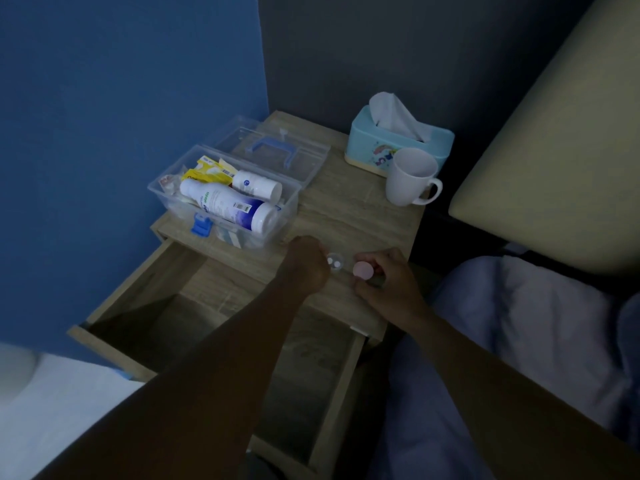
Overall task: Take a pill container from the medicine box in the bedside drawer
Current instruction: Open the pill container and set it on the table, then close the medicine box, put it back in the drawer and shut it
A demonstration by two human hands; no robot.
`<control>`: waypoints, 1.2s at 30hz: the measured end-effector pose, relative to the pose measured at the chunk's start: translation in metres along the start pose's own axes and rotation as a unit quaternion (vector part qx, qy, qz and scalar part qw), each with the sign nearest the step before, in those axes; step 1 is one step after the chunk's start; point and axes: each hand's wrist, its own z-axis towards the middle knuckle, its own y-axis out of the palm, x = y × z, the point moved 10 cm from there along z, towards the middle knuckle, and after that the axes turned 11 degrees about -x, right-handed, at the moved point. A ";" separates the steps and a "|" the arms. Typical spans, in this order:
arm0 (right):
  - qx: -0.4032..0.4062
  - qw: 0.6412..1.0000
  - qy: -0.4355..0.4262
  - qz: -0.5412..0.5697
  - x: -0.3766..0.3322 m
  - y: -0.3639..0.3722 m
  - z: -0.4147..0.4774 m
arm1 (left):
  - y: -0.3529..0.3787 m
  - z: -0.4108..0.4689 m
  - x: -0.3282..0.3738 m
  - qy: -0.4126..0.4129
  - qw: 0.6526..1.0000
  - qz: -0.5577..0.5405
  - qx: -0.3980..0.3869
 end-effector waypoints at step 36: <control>0.375 0.908 0.180 0.046 0.020 -0.120 0.059 | 0.036 -0.007 -0.043 0.083 0.938 0.335 -0.041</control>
